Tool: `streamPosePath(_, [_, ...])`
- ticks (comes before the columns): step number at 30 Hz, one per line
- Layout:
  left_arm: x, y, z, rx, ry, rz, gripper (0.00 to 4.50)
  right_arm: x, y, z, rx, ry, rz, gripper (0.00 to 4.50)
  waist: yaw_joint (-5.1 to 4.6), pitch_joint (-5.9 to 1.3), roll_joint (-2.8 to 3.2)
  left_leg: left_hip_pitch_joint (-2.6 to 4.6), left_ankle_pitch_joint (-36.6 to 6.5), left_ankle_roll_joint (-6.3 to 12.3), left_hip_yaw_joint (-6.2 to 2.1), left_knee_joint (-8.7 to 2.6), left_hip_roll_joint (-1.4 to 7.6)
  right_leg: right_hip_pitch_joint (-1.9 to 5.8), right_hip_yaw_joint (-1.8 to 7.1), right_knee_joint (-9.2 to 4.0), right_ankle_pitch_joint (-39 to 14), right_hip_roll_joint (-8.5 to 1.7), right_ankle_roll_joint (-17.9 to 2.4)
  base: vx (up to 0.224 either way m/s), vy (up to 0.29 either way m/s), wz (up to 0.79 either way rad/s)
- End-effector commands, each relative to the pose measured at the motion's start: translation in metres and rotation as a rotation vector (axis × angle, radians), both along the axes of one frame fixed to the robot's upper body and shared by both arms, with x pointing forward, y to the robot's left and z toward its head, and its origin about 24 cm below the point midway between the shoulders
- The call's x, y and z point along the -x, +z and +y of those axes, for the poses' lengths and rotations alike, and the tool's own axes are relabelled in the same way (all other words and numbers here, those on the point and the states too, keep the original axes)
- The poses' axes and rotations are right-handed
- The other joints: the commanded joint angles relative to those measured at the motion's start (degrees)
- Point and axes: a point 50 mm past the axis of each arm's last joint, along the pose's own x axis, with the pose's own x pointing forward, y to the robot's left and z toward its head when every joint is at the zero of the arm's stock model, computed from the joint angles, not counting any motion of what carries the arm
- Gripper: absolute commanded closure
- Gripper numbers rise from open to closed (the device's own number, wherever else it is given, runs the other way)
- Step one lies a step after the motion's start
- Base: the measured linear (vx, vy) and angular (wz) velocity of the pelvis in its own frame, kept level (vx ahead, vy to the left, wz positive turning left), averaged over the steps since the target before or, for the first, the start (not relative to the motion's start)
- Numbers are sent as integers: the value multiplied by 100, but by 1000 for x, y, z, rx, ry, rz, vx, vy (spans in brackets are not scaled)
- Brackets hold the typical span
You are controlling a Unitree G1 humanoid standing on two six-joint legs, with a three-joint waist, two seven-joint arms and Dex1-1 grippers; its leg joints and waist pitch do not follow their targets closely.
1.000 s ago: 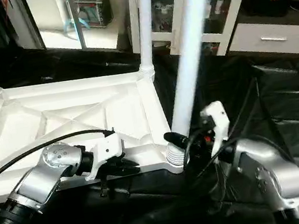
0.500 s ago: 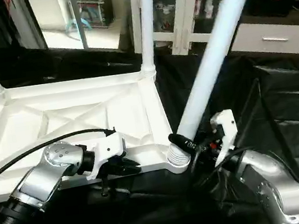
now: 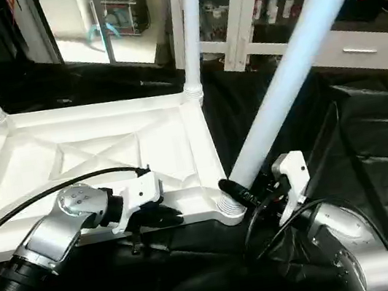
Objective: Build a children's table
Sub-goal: Insert table leg to table base
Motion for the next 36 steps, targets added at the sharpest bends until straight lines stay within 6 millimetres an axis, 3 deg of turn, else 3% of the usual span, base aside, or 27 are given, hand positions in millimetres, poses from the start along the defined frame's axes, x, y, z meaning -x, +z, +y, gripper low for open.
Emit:
streamPosePath(1, [-7,-1,12,-49,73,-17,440,13,-30,3,117,66,177,259,7,-192,25,-1,-1299,98,-242,-574,561,158,371,-589,-1832,-654,-1048,0,0,0])
streamPosePath(13, [-5,-1,14,-46,70,-10,440,4,-39,1,134,16,320,259,-8,-190,34,32,-1662,-74,-269,-612,577,142,378,-611,-1951,-660,-1029,0,0,0])
streamPosePath(19, [-5,-1,14,-43,71,-10,440,1,-44,-1,112,-26,363,259,-38,-151,22,79,-2103,-154,-310,-652,572,122,373,-700,-2773,-688,-827,0,0,0])
streamPosePath(25, [-4,-1,14,-41,73,-7,440,1,-54,-3,147,-66,398,259,-58,-158,41,74,-2017,-184,-298,-668,579,120,377,-674,-2325,-665,-921,0,0,0])
streamPosePath(36, [-7,0,13,-35,111,-28,450,-9,-48,-3,173,-115,313,262,-104,-136,52,95,-2357,-218,-323,-679,580,65,385,-727,-2840,-672,-774,0,0,0])
